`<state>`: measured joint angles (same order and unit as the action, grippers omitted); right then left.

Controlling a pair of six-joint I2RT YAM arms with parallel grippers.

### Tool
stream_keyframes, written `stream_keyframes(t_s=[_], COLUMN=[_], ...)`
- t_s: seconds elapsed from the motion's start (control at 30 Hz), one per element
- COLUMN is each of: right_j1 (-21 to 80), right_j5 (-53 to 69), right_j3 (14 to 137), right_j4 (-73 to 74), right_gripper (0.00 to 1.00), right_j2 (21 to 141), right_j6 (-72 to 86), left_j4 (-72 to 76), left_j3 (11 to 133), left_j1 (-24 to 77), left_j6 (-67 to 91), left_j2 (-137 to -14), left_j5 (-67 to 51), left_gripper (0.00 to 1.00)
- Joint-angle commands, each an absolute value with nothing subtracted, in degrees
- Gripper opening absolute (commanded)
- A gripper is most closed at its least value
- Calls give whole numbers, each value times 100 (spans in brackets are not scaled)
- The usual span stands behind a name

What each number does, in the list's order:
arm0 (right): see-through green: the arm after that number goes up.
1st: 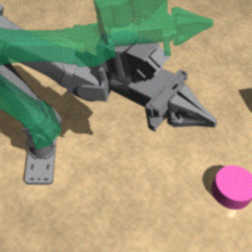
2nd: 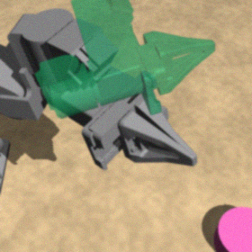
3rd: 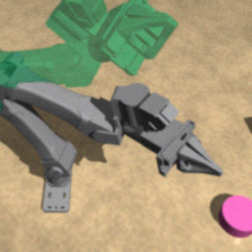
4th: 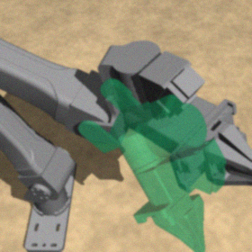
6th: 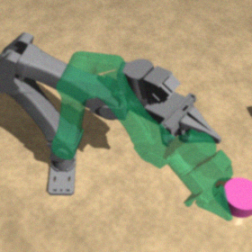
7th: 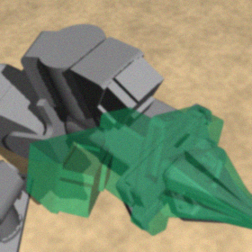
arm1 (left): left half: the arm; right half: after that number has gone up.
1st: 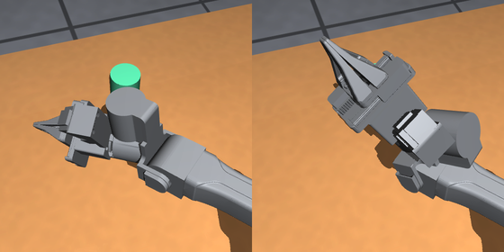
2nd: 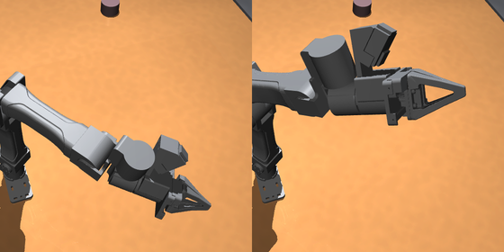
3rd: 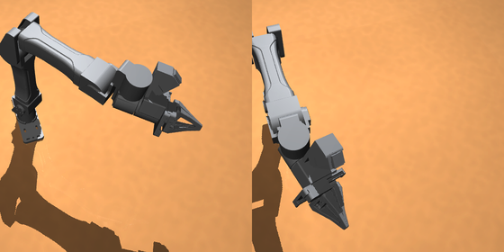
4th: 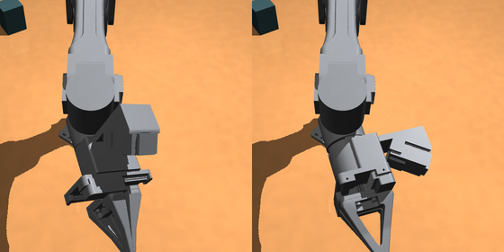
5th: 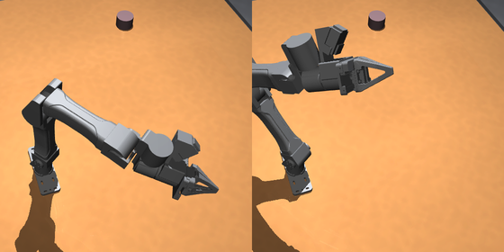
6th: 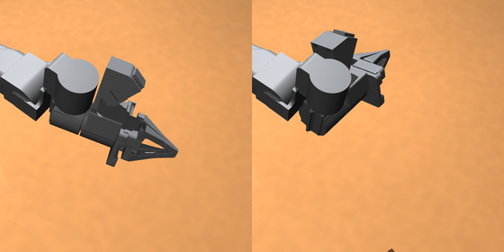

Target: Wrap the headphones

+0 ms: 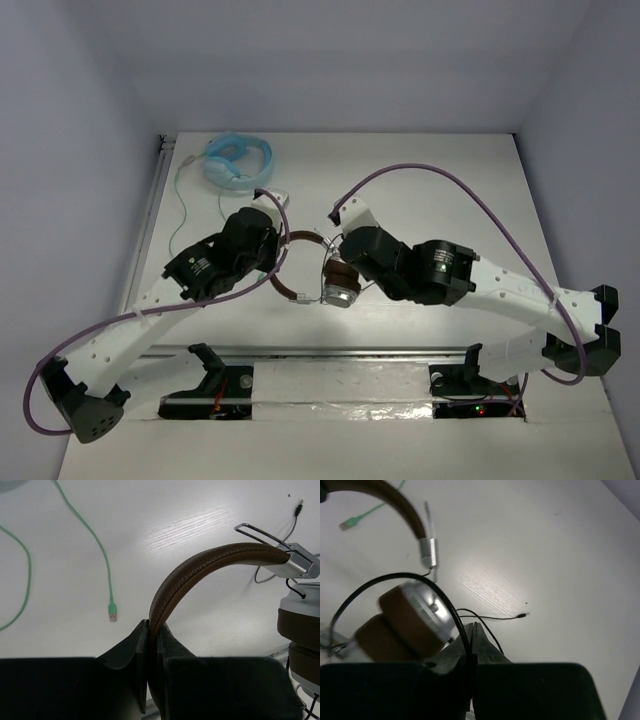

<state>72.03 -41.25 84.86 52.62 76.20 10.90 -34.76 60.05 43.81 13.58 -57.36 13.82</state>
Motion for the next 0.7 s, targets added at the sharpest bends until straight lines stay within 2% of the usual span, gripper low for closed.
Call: stream_keyframes(t_s=[0.0,0.23,0.4,0.67], right_j1=[6926,6522,6048,5459], right_j5=[-4658,-4711,-4027,-3165], right_j3=[8473,8157,7647,6795], right_j4=[5151,4720,3765,2524], right_gripper=[0,0,6,9], right_j2=[7524,7497,7155,6566], right_j6=[879,729,484,650], left_j4=[-3533,-3358,-3156,-2848], left_j3=[5942,5854,5845,6161], left_j1=[4403,4403,4403,4245], left_j6=[1283,1099,1020,1107], left_j2=[-5344,-5247,-5300,-5238], left_j5=[844,176,-412,-939], left_gripper=[0,0,0,0])
